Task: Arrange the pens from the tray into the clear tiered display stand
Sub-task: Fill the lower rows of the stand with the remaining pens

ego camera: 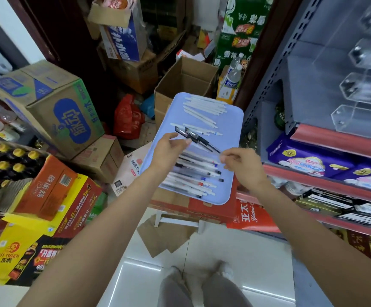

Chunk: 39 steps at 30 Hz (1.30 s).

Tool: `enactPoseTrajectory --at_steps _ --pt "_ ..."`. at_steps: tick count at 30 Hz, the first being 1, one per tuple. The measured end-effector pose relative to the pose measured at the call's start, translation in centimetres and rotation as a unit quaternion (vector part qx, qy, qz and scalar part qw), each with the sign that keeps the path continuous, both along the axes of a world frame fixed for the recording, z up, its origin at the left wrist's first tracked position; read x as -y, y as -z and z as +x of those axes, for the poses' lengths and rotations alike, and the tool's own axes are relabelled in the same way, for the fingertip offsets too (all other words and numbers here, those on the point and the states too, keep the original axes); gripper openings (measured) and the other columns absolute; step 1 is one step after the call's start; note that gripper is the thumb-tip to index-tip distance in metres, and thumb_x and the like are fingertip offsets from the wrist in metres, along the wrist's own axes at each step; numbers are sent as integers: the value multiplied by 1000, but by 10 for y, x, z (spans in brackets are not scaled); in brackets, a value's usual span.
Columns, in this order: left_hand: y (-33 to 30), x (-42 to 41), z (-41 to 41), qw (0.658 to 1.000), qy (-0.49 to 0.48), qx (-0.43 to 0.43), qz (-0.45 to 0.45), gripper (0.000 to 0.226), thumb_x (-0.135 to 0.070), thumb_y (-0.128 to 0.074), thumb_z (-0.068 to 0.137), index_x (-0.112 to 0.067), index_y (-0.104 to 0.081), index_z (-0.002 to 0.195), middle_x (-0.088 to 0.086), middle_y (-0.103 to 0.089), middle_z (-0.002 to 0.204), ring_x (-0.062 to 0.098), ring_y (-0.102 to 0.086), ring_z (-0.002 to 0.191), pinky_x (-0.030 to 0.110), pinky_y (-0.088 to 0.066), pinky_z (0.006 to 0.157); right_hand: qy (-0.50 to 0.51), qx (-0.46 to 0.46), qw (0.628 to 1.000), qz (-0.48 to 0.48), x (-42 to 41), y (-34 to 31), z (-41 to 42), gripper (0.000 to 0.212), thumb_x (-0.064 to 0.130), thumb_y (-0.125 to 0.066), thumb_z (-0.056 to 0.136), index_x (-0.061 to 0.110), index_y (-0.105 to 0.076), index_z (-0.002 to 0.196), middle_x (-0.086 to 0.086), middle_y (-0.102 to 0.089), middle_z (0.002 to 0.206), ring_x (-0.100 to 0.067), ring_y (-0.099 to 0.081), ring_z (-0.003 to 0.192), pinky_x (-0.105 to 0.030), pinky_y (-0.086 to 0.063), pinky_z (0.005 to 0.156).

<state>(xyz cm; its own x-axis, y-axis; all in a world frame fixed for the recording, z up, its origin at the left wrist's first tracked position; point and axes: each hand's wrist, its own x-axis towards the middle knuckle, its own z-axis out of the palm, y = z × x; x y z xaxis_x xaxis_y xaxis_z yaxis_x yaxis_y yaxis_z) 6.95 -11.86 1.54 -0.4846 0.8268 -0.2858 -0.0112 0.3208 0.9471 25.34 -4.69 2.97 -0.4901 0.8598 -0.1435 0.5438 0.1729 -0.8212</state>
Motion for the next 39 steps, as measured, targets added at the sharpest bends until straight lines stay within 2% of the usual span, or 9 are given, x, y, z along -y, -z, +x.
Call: enactPoseTrajectory --at_steps 3,8,11,16,20,24,28,35,39 --pt "-23 -21 30 988 33 146 33 26 -24 -55 93 -3 -57 110 7 -67 99 17 -65 95 28 -48 91 24 -61 997 -46 -5 -18 12 10 11 -59 91 7 -68 92 4 -64 74 -7 -60 62 -14 -51 62" --pt "-72 -63 88 983 88 111 115 17 -18 -49 96 -9 -63 95 4 -71 90 10 -69 85 16 -54 74 19 -79 996 -26 -26 -53 53 9 14 -64 87 15 -68 80 2 -68 72 -4 -63 60 -16 -48 62" --pt "-102 -90 130 978 143 28 149 17 -10 -45 97 -3 -56 85 5 -66 78 5 -67 61 16 -52 61 39 -78 995 54 -53 -81 97 6 17 -67 85 17 -67 91 8 -65 76 7 -59 64 -7 -44 65" --pt "-133 -143 214 925 280 -194 169 21 -15 -47 97 -2 -61 87 -10 -58 66 -3 -53 54 22 -45 61 113 -203 969 86 -105 -132 192 27 13 -59 91 23 -55 116 5 -61 82 -4 -60 72 -20 -50 68" --pt "-155 -181 286 894 332 -234 188 18 -15 -48 97 -12 -62 87 -12 -60 66 -1 -50 53 17 -43 57 114 -279 952 60 -140 -151 269 21 -1 -57 89 18 -62 85 7 -68 64 1 -62 56 -12 -49 57" --pt "-171 -216 344 917 300 -188 183 20 -10 -39 99 -15 -53 86 -4 -60 76 -4 -58 52 11 -45 49 138 -320 937 38 -175 -155 341 15 -1 -57 88 10 -63 79 5 -68 58 -3 -65 59 -12 -52 63" --pt "-170 -251 367 866 239 -411 153 22 -28 -40 99 -21 -44 78 -2 -58 71 11 -56 60 28 -42 56 189 -358 914 32 -209 -155 391 11 3 -59 89 10 -65 82 3 -69 64 -7 -66 66 -15 -54 70" --pt "-162 -281 387 887 201 -384 158 8 -35 -67 82 -27 -69 84 5 -69 82 21 -61 74 35 -49 69 205 -275 937 57 -245 -149 416 9 8 -62 88 11 -64 96 -3 -65 86 -14 -62 81 -26 -53 79" --pt "-154 -289 385 863 164 -470 88 17 -37 -64 85 -22 -71 88 2 -68 84 22 -63 78 37 -51 70 210 -147 963 82 -259 -139 424 42 18 -64 87 15 -50 127 1 -55 110 -12 -55 96 -24 -44 85"
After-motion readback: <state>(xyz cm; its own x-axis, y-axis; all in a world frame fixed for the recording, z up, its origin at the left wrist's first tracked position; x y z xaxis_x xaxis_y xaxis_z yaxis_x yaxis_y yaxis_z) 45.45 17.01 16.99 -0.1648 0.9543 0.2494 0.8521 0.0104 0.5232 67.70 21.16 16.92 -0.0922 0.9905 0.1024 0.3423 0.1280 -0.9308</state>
